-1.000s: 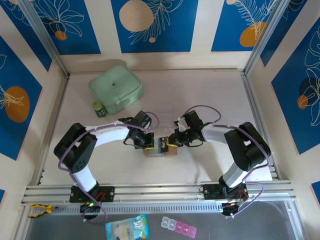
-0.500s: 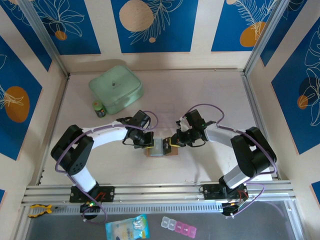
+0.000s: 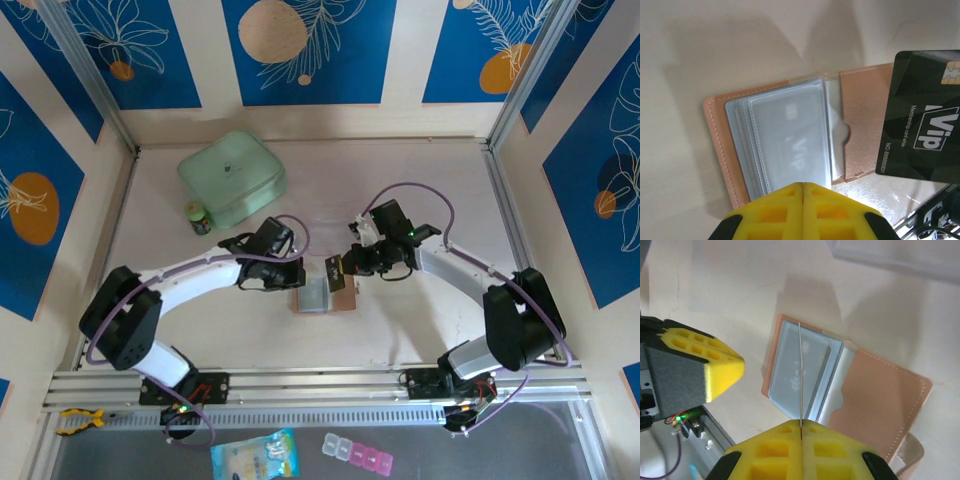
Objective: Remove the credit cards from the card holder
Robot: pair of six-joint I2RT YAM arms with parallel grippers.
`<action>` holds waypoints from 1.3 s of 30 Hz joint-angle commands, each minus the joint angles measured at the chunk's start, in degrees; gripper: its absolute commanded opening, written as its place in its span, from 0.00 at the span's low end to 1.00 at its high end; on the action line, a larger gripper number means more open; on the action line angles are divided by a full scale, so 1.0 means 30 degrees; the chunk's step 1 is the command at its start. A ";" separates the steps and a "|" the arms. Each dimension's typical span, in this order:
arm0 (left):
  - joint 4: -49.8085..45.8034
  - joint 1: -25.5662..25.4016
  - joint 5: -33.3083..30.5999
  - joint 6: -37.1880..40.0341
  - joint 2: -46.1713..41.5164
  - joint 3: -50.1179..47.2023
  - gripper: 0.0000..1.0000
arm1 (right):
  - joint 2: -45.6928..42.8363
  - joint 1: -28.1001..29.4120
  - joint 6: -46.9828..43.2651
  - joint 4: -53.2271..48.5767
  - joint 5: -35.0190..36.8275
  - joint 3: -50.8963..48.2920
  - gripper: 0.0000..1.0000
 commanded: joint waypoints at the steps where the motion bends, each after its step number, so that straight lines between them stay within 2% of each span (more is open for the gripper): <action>1: 0.0351 0.0223 -0.0794 0.0238 -0.0831 -0.0415 0.01 | -0.0721 0.0179 -0.4297 -0.2287 0.0673 0.0889 0.00; 7: 0.0609 0.0653 -0.0737 0.0360 -0.1458 -0.1021 0.01 | -0.0054 0.0726 -1.2329 -0.4830 0.2129 0.2989 0.00; 13: 0.0751 0.0781 -0.0780 0.0214 -0.2096 -0.1362 0.01 | 0.3147 0.0780 -1.6305 -0.7984 0.4007 0.7112 0.00; 19: 0.0404 0.0972 -0.0876 0.0303 -0.2777 -0.1762 0.02 | 0.5694 0.0302 -1.9901 -0.9240 0.3757 1.0766 0.00; 28: -0.0070 0.1198 -0.1066 0.0272 -0.3506 -0.2101 0.02 | 1.0518 -0.0679 -2.2936 -1.2975 0.3729 1.7568 0.00; 39: -0.0089 0.1314 -0.1088 0.0124 -0.3609 -0.2237 0.02 | 1.4167 -0.1065 -2.4656 -1.6029 0.3029 2.1980 0.00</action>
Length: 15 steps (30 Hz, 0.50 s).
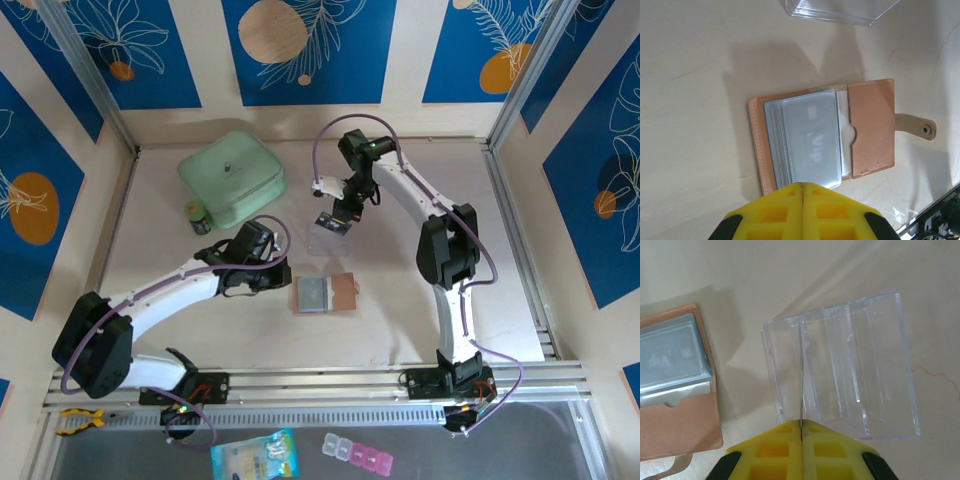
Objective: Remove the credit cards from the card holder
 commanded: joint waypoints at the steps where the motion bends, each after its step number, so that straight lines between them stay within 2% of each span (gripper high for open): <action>1: -0.0346 0.0216 -0.0237 0.0127 -0.0460 -0.0194 0.02 | 0.0840 -0.0053 -0.0985 -0.1905 -0.0816 0.0951 0.00; 15: -0.0625 0.0474 -0.0265 0.0141 -0.1007 -0.0485 0.03 | 0.2586 0.0166 -0.1543 -0.2469 -0.1486 0.1135 0.00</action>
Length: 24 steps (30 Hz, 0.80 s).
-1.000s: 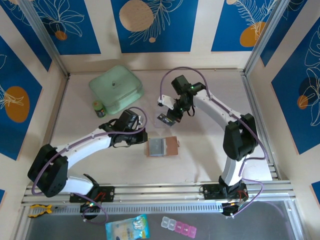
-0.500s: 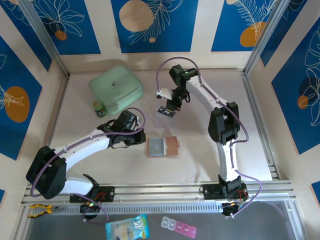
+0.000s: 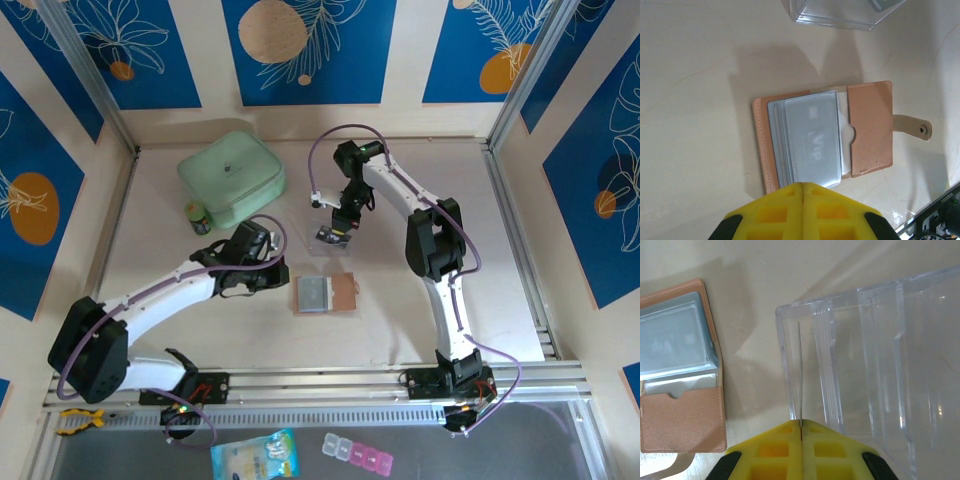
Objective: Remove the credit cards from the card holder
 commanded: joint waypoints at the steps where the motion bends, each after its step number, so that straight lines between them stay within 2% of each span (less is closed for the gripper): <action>1: -0.0472 0.0221 -0.0236 0.0147 -0.0401 -0.0286 0.03 | 0.0376 0.0170 -0.0536 -0.0800 -0.0931 0.0162 0.00; 20: -0.0536 0.0298 -0.0250 0.0030 -0.0646 -0.0522 0.03 | 0.2064 0.0775 -0.0513 -0.0814 -0.0957 0.0670 0.00; 24: -0.0394 0.0299 -0.0165 0.0028 -0.0637 -0.0524 0.03 | 0.2069 0.0694 -0.0403 -0.1026 -0.1502 0.0868 0.09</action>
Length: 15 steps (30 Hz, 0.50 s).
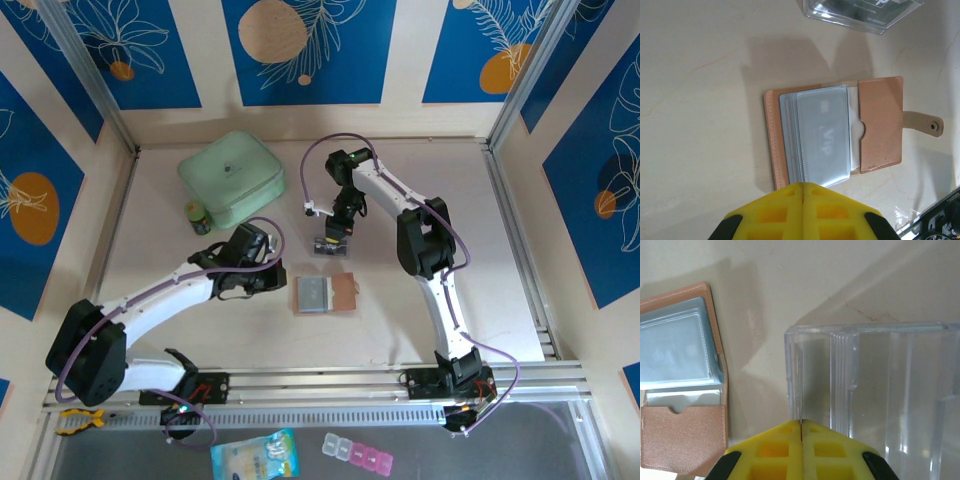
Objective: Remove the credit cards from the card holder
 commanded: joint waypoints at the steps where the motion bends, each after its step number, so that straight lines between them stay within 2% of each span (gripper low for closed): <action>1: -0.0151 0.0219 -0.0003 0.0061 -0.0292 -0.0160 0.03 | 0.0605 0.0039 -0.0222 -0.0805 -0.1007 0.0531 0.11; 8: 0.0073 0.0230 0.0196 0.0039 -0.0031 -0.0126 0.03 | -0.0269 -0.0017 0.0884 -0.0331 -0.1090 0.0955 0.19; 15: 0.0255 0.0227 0.0679 0.0403 0.0788 0.0314 0.04 | -0.3152 0.0177 0.2369 0.2881 -0.0108 -0.1993 0.22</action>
